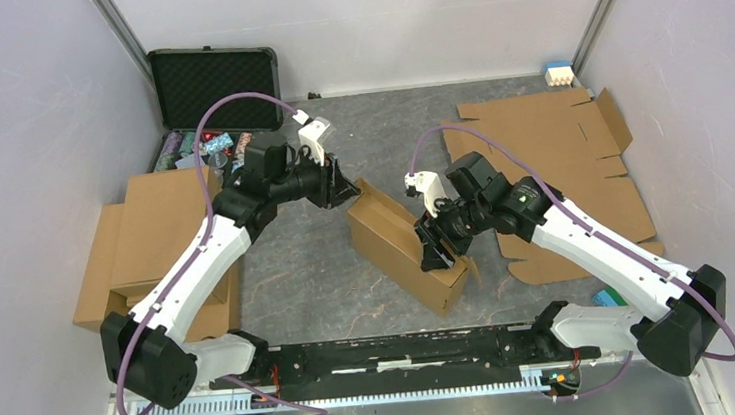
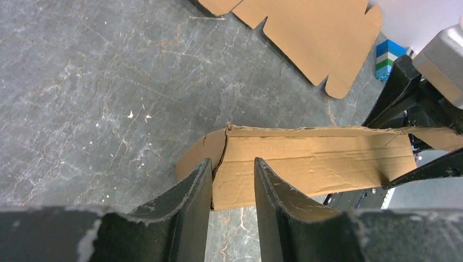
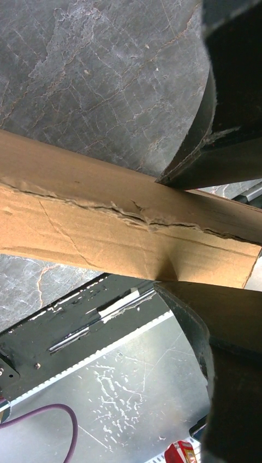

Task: Fold the paper box

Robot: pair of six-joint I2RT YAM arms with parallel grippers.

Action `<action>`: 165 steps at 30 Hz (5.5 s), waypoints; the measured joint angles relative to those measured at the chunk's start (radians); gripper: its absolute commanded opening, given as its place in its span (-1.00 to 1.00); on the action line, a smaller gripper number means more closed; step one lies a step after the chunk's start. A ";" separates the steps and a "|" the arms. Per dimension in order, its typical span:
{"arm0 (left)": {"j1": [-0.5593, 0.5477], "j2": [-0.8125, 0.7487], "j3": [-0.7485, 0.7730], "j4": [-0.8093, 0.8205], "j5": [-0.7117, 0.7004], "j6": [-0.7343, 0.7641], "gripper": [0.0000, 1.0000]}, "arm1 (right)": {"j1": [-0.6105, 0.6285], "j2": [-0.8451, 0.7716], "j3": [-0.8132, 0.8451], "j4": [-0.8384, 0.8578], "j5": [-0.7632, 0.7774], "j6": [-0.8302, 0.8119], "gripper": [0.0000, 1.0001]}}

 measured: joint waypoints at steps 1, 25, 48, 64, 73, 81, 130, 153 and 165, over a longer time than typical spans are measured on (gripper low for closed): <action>0.000 0.001 0.001 -0.010 -0.004 0.000 -0.14 | 0.000 0.000 0.000 0.000 0.000 0.000 0.17; -0.020 0.056 0.037 -0.088 -0.092 0.001 -0.96 | -0.006 0.004 0.013 -0.006 0.002 0.000 0.22; -0.101 -0.024 -0.079 -0.017 -0.254 -0.044 -0.96 | -0.006 -0.055 0.042 -0.049 0.199 0.000 0.96; -0.270 -0.130 -0.122 -0.084 -0.600 -0.166 -0.95 | -0.007 -0.299 -0.130 -0.032 0.291 0.127 0.96; -0.394 -0.153 -0.122 -0.156 -0.829 -0.303 -0.96 | -0.006 -0.384 -0.153 -0.029 0.451 0.271 0.95; -0.435 -0.168 -0.122 -0.200 -0.906 -0.375 -0.96 | -0.007 -0.441 -0.153 -0.087 0.579 0.399 0.50; -0.456 -0.129 -0.055 -0.293 -0.940 -0.383 -0.96 | -0.011 -0.424 -0.135 -0.082 0.555 0.616 -0.90; -0.456 -0.118 -0.029 -0.315 -0.983 -0.377 -0.40 | -0.012 -0.359 -0.050 -0.174 0.441 0.838 -1.00; -0.457 -0.073 -0.043 -0.269 -0.985 -0.373 -0.07 | -0.012 -0.382 -0.093 -0.149 0.413 0.877 -1.00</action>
